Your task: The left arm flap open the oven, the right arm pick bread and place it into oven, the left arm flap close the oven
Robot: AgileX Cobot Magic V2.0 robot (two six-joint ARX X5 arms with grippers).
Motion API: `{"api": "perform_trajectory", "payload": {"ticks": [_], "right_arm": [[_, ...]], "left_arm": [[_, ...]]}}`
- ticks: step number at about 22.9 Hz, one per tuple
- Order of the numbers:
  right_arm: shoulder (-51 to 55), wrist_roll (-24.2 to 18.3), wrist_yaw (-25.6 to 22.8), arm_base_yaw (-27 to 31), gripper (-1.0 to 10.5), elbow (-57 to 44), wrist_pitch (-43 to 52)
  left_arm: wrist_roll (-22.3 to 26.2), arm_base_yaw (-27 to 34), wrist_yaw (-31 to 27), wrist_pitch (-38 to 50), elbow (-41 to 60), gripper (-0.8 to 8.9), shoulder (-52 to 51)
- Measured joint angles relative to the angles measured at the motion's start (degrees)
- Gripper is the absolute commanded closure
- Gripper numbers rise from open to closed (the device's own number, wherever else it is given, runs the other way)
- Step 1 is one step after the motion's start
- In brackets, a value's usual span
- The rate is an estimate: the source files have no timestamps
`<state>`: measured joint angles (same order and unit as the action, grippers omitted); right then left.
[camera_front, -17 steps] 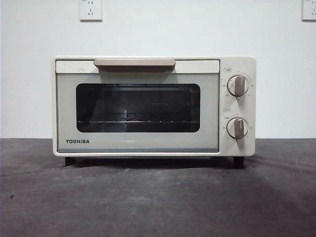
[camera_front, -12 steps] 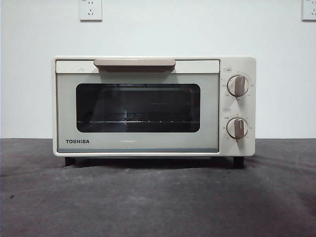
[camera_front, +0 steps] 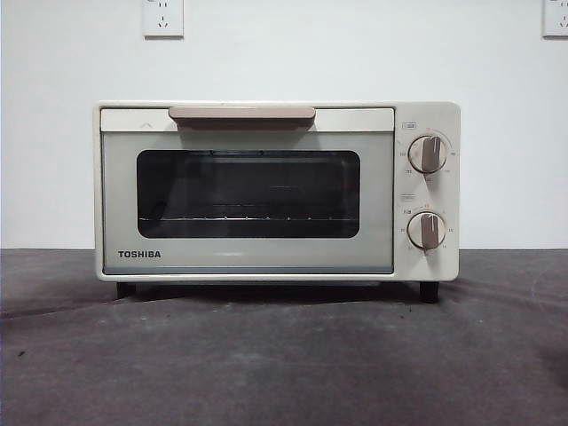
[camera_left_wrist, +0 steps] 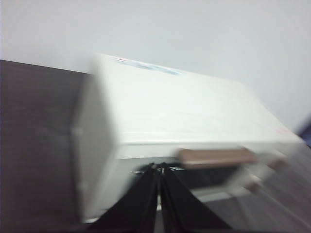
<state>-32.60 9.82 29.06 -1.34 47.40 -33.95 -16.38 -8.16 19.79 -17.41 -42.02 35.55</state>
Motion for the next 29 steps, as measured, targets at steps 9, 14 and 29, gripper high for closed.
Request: {"api": "perform_trajectory", "payload": {"ticks": [9, 14, 29], "right_arm": [[-2.23, -4.33, 8.24, -1.99, 9.3, 4.39, -3.32], [-1.92, -4.50, 8.44, -2.86, 8.6, 4.39, -7.19], [-1.95, -1.90, 8.37, -6.19, 4.6, 4.39, -10.32]], "left_arm": [[3.48, -8.72, 14.67, -7.91, -6.93, 7.94, 5.68], [4.46, -9.38, 16.11, -9.75, -7.30, 7.83, 4.68], [4.87, -9.38, 16.06, -9.79, -7.30, 2.50, 5.31]]}}
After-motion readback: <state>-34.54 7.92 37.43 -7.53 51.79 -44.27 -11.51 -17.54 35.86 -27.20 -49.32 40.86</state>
